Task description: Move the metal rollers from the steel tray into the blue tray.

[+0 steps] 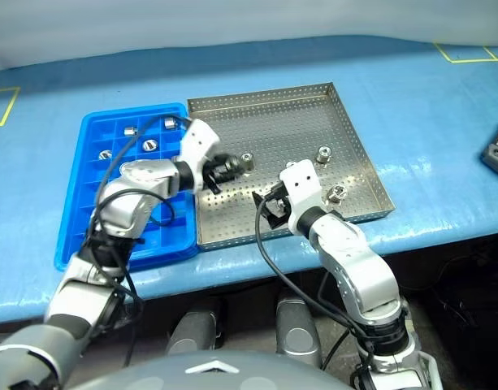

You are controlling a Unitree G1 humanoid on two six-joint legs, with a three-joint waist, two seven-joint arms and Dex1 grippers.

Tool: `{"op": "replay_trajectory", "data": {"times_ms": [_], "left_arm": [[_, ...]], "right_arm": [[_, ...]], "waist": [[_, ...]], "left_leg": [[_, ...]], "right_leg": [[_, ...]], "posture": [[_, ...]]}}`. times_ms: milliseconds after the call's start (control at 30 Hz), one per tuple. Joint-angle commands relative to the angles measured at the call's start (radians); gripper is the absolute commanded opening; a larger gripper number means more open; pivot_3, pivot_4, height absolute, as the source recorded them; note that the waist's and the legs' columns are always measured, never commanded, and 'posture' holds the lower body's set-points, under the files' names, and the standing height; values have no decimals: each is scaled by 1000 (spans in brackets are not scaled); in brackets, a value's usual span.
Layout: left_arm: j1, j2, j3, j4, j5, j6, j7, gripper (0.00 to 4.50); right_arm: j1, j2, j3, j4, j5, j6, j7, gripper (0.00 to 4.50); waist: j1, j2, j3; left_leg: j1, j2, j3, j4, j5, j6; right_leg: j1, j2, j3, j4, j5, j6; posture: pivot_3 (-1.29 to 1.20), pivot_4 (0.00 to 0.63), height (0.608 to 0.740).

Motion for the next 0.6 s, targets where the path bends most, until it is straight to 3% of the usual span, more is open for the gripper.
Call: {"op": "replay_trajectory", "data": {"times_ms": [33,167,300,600], "left_arm": [[110,-35,168,-213,18,50,196,1745],[263,-89,305,-337,67,52,382,1745],[377,-65,337,-366,143,25,474,1745],[381,-58,425,-196,178,-36,590,1745]], "right_arm": [[-64,5,34,24,-20,-48,17,4500],[-138,31,66,91,-33,-79,29,4500],[-171,61,113,120,-52,-124,38,4500],[-132,70,183,95,-49,-167,89,4500]], "waist": [[-2,0,0],[15,0,0],[33,0,0],[69,-1,0]], "left_leg": [[0,0,0,0,0,0],[3,0,1,0,0,0],[3,0,1,1,0,0],[3,-1,0,1,0,0]], "right_leg": [[0,0,0,0,0,0],[2,1,0,1,0,0],[3,1,1,1,1,1],[3,0,0,0,1,1]], "posture": [[-44,150,740],[-1,150,740],[31,150,740],[35,150,740]]}}
